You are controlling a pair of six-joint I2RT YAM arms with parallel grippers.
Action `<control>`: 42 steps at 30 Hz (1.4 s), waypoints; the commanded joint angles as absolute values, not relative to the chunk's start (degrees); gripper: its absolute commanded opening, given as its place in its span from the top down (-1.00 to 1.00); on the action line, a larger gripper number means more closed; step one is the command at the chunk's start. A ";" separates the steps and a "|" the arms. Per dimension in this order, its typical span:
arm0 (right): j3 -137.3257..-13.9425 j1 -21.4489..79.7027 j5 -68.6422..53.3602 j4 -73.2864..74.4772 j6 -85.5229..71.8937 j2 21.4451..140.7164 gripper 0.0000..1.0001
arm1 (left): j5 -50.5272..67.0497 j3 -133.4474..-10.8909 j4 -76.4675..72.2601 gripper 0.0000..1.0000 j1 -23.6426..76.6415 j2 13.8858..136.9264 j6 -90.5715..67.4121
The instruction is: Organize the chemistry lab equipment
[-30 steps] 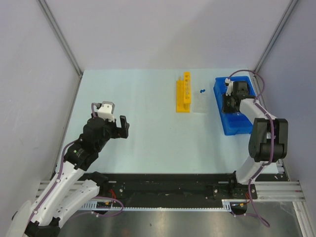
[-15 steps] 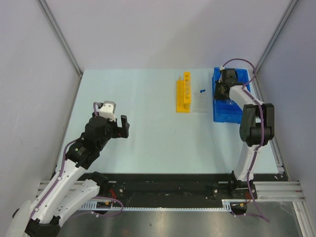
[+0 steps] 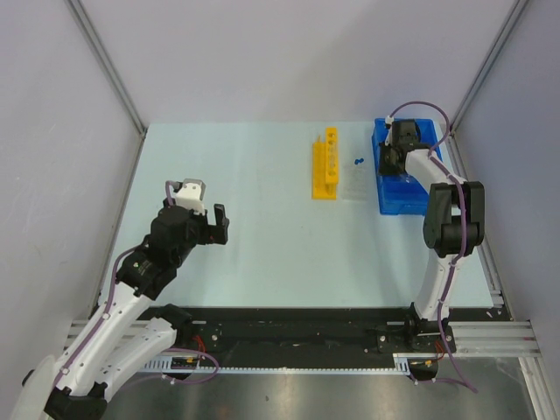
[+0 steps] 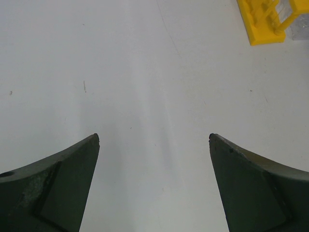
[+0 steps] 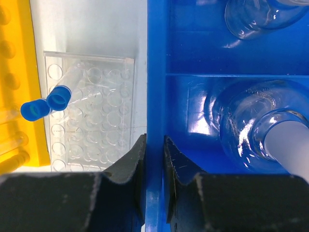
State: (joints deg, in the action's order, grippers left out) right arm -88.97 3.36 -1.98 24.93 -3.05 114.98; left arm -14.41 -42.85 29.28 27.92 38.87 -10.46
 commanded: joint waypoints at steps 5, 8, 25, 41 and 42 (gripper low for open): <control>-93.42 3.25 -5.89 26.71 -0.18 114.87 0.44 | -14.59 -42.89 28.04 -0.99 27.42 37.44 -8.79; -93.52 3.43 -6.15 27.16 2.10 113.39 0.34 | -14.59 -42.89 28.04 -1.00 27.51 37.18 -8.79; -85.97 2.72 -13.00 31.72 16.96 86.50 -0.91 | -13.72 -43.41 27.77 -1.00 27.33 29.99 -10.01; -81.56 -25.40 -52.22 31.81 -1.58 61.44 -0.99 | -3.08 -60.64 34.62 -1.00 27.07 25.05 -17.49; -81.56 -25.40 -50.82 32.95 -0.89 60.57 -1.00 | -2.82 -61.69 35.06 -1.00 27.07 25.14 -17.84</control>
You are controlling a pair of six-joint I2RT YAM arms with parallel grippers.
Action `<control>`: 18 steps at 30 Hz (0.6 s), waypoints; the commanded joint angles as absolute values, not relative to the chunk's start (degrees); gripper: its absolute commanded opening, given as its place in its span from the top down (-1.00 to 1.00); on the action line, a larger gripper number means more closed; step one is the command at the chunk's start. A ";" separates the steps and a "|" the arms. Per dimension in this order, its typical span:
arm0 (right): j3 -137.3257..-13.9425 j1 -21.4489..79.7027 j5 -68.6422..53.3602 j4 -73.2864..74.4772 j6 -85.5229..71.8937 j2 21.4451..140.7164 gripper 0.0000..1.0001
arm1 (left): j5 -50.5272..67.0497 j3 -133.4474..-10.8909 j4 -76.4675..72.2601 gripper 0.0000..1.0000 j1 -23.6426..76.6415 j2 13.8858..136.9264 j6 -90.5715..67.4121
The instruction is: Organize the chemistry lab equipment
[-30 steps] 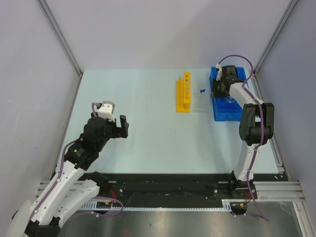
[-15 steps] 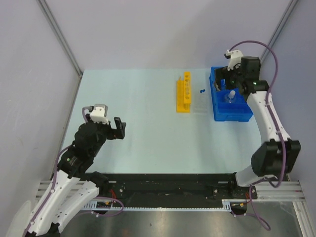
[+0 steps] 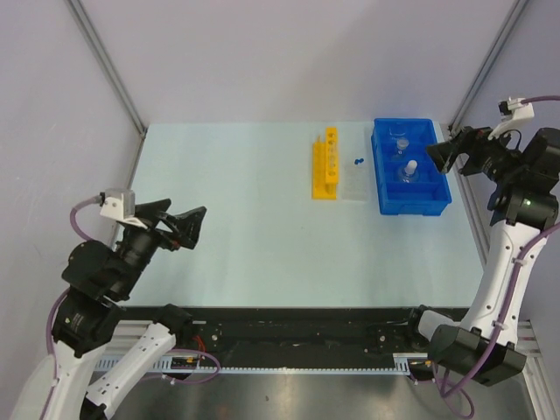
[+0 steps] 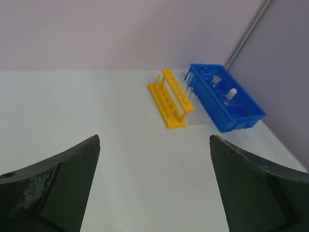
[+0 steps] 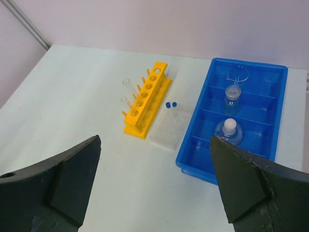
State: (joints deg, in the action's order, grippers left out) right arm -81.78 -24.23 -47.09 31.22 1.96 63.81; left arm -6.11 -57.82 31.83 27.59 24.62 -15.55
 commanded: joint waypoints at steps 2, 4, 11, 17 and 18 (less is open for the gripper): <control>-81.39 -25.40 -46.44 33.22 -1.14 58.02 -0.99 | -2.11 -62.57 36.29 -1.00 27.07 24.87 -18.63; -81.12 -25.40 -44.04 33.05 -2.10 56.69 -0.99 | -1.85 -63.54 37.43 -1.00 27.07 24.52 -19.16; -81.30 -20.32 -36.76 34.27 -5.09 53.00 -0.99 | -1.23 -64.77 39.29 -1.00 27.07 23.38 -21.00; -81.04 -10.02 -27.68 38.14 -6.15 53.35 -0.99 | -1.58 -65.39 41.22 -1.00 27.07 22.42 -21.44; -81.12 -10.19 -27.77 38.23 -6.33 53.35 -1.00 | -1.67 -65.56 41.57 -1.00 27.07 22.24 -21.45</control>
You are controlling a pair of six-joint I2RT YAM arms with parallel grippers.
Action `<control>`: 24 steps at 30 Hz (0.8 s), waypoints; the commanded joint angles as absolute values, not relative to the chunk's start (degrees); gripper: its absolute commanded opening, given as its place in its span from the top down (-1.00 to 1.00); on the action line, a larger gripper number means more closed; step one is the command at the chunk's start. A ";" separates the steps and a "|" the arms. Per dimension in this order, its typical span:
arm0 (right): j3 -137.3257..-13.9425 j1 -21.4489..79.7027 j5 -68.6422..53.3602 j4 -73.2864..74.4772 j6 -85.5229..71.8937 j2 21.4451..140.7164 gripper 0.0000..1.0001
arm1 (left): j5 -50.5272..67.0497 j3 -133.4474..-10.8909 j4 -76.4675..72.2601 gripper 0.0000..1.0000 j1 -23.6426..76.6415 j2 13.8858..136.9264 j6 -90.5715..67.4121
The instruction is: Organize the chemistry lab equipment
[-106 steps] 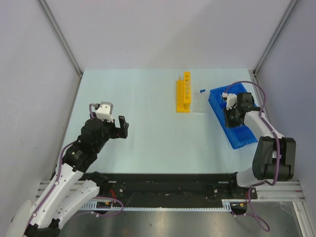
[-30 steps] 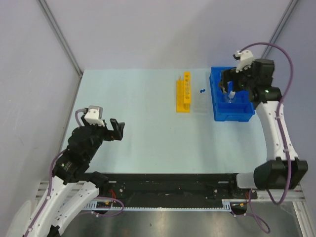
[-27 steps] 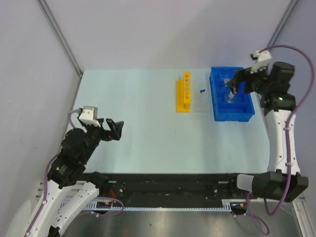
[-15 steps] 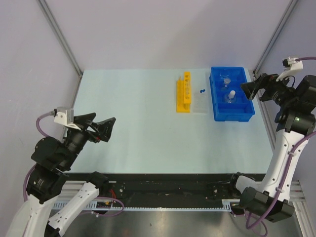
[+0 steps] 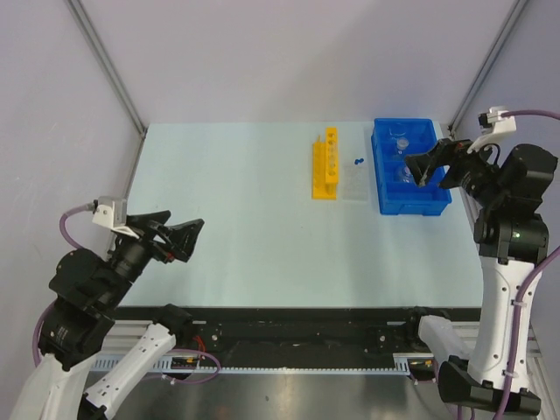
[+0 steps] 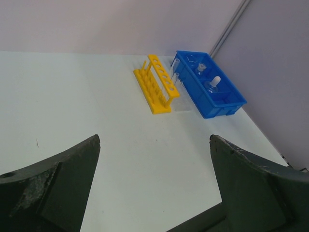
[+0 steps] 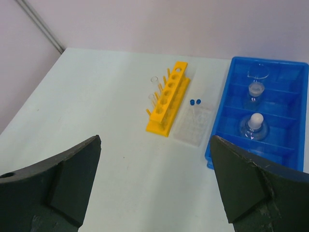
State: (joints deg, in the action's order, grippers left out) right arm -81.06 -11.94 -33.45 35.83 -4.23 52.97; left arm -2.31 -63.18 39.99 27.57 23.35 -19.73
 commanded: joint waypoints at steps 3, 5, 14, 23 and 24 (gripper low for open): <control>-81.04 -9.85 -27.60 38.23 -5.89 52.65 -0.99 | -2.46 -65.83 42.98 -0.99 27.07 21.36 -21.45; -81.04 -9.58 -27.42 38.23 -5.71 51.95 -0.99 | -3.07 -66.01 44.03 -1.00 27.07 20.75 -21.45; -79.90 -9.49 -22.50 39.03 -2.99 48.17 -0.99 | -3.78 -66.36 46.23 -1.00 27.07 19.51 -21.97; -77.61 -9.67 -19.86 39.55 -1.32 45.18 -0.99 | -4.31 -65.92 46.85 -0.99 27.07 19.16 -21.97; -77.52 -9.75 -19.69 39.55 -1.23 45.00 -0.99 | -4.31 -65.83 46.93 -0.99 27.07 19.16 -22.06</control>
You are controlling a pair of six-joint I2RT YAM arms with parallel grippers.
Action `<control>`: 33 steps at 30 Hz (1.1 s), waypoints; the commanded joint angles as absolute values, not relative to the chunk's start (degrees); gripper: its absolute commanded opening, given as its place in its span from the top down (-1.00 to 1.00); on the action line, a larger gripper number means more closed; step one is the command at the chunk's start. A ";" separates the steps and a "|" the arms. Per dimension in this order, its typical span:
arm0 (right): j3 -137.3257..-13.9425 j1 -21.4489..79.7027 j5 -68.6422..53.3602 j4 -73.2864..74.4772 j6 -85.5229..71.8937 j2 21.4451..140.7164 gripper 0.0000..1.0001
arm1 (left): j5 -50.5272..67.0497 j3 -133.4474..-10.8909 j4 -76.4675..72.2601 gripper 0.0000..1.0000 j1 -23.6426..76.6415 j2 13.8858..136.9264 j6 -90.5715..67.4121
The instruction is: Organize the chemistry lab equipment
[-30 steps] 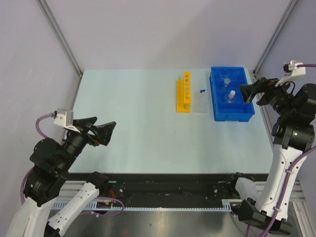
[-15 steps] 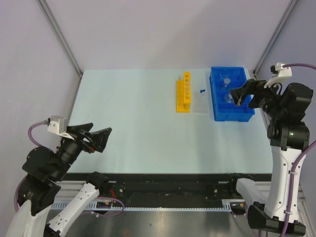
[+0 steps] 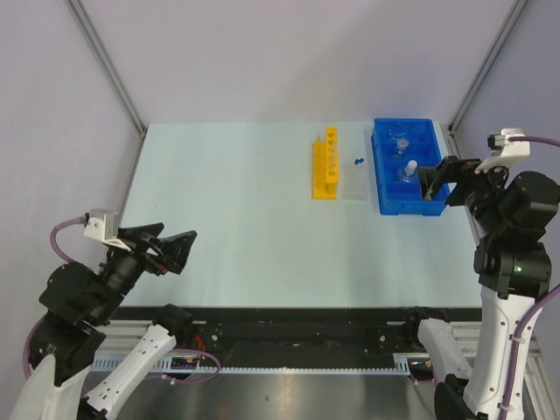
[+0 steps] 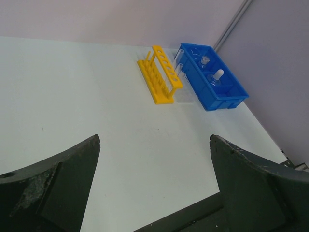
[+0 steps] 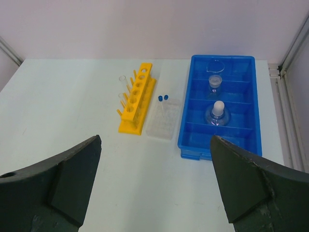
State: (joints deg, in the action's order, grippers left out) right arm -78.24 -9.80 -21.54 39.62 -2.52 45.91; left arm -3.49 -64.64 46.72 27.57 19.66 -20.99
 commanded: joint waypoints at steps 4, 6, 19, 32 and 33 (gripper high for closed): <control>-76.64 -9.93 -19.34 39.55 -0.97 43.95 -0.99 | -4.57 -65.57 47.28 -1.00 27.07 18.81 -21.97; -76.12 -10.02 -19.34 39.46 -0.79 43.60 -0.99 | -4.83 -65.30 47.55 -1.00 27.07 18.64 -21.88; -75.15 -10.81 -19.25 40.17 -0.18 42.63 -0.99 | -4.92 -63.81 47.20 -0.99 27.07 18.10 -21.80; -74.27 -11.86 -19.51 40.43 -0.09 42.01 -0.99 | -5.01 -63.02 47.64 -1.00 27.07 16.96 -21.09; -74.35 -11.87 -19.51 40.52 -0.09 42.01 -0.99 | -5.01 -62.84 47.64 -1.00 27.07 16.88 -21.09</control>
State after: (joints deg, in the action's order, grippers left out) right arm -74.35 -11.53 -19.90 40.73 -0.82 42.74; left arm -4.36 -63.51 47.79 27.55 17.56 -20.97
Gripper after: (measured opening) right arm 0.994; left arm 0.996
